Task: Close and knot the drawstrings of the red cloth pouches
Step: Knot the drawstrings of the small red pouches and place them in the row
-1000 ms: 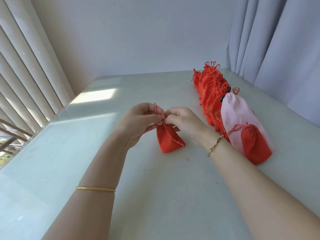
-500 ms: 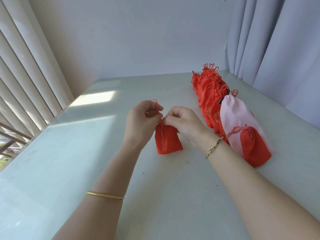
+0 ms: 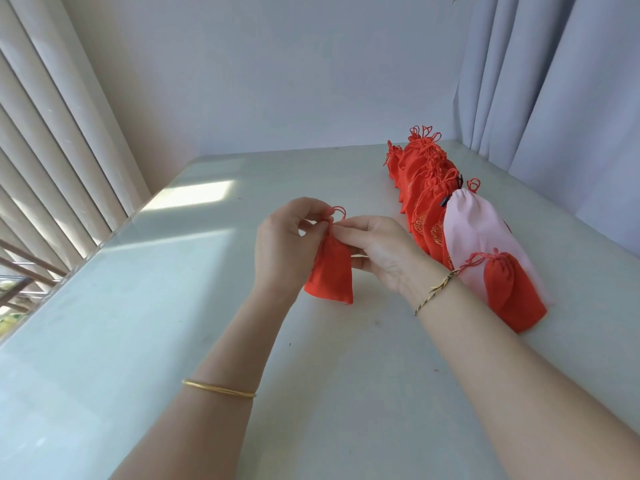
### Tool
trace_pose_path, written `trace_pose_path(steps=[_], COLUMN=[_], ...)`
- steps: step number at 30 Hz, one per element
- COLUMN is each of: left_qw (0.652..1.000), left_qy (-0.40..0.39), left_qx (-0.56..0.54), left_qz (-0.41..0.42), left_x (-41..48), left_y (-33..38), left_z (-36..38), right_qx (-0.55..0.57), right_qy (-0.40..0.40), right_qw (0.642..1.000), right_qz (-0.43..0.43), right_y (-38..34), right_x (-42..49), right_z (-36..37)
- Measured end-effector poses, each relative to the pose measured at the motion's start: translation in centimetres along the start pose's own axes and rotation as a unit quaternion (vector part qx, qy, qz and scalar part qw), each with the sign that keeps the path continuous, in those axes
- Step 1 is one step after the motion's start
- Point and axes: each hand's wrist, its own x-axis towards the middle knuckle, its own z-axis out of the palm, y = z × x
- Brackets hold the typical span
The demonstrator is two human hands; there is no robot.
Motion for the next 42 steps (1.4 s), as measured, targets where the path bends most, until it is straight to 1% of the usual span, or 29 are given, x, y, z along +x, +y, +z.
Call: trace_pose_path(steps=[2, 5, 6, 9, 11, 14, 17, 20, 22, 23, 25, 28, 29, 32, 34, 36, 38, 42], left_qw=[0.999, 0.995, 0.993, 0.989, 0.984, 0.978, 0.962, 0.945, 0.929, 0.924, 0.917, 0.904, 0.909, 0.94, 0.954, 0.96, 0.962, 0.954], left_qy=[-0.018, -0.042, -0.044, -0.038, -0.031, -0.038, -0.054, -0.016, 0.011, 0.018, 0.026, 0.016, 0.01, -0.003, -0.019, -0.052, -0.108, -0.203], left_qx=[-0.028, -0.088, -0.099, -0.131, -0.151, -0.165, -0.2, -0.21, -0.237, -0.254, -0.302, -0.36, -0.351, -0.252, -0.192, -0.159, -0.141, -0.135], left_qz=[-0.01, -0.033, -0.037, -0.058, -0.087, -0.125, -0.177, -0.251, -0.286, -0.286, -0.26, -0.229, -0.227, -0.23, -0.231, -0.227, -0.207, -0.174], left_x=[0.2, 0.3, 0.2, 0.3, 0.6, 0.7, 0.6, 0.9, 1.0, 1.0, 1.0, 1.1, 1.1, 1.3, 1.4, 1.4, 1.2, 0.8], left_y=[-0.3, -0.5, -0.5, -0.6, -0.8, -0.8, -0.7, -1.1, -1.1, -0.9, -0.4, 0.0, 0.0, -0.6, -0.6, -0.3, -0.1, 0.4], left_z=[0.0, 0.1, 0.1, 0.0, -0.3, -0.7, -0.9, -1.2, -1.3, -1.2, -1.1, -1.6, -1.8, -2.0, -2.1, -2.1, -2.1, -2.0], right_qx=[0.003, 0.047, 0.069, 0.149, 0.193, 0.194, 0.22, 0.258, 0.242, 0.231, 0.212, 0.195, 0.192, 0.186, 0.181, 0.168, 0.153, 0.123], right_qy=[0.027, 0.054, 0.052, -0.003, -0.008, 0.017, 0.045, 0.118, 0.164, 0.175, 0.177, 0.158, 0.15, 0.129, 0.111, 0.092, 0.074, 0.05], right_qw=[1.0, 0.996, 0.994, 0.982, 0.973, 0.972, 0.966, 0.951, 0.949, 0.951, 0.955, 0.964, 0.967, 0.974, 0.977, 0.98, 0.982, 0.985], right_qz=[0.01, 0.048, 0.068, 0.117, 0.129, 0.129, 0.13, 0.121, 0.115, 0.111, 0.105, 0.09, 0.077, 0.022, -0.018, -0.053, -0.082, -0.108], right_y=[-0.1, -0.2, -0.2, -0.3, -0.4, -0.4, -0.1, 0.0, 0.1, 0.2, 0.3, 0.2, 0.0, -0.8, -1.4, -1.8, -1.9, -1.8], right_x=[0.1, 0.3, 0.3, 0.2, 0.2, 0.2, 0.5, 0.7, 0.8, 0.8, 0.8, 0.7, 0.7, 0.5, 0.2, 0.0, -0.2, -0.3], right_z=[0.0, 0.4, 0.5, -0.1, -0.8, -1.3, -1.2, -1.3, -1.2, -1.1, -0.8, -0.6, -0.6, -0.6, -0.5, -0.4, -0.1, 0.3])
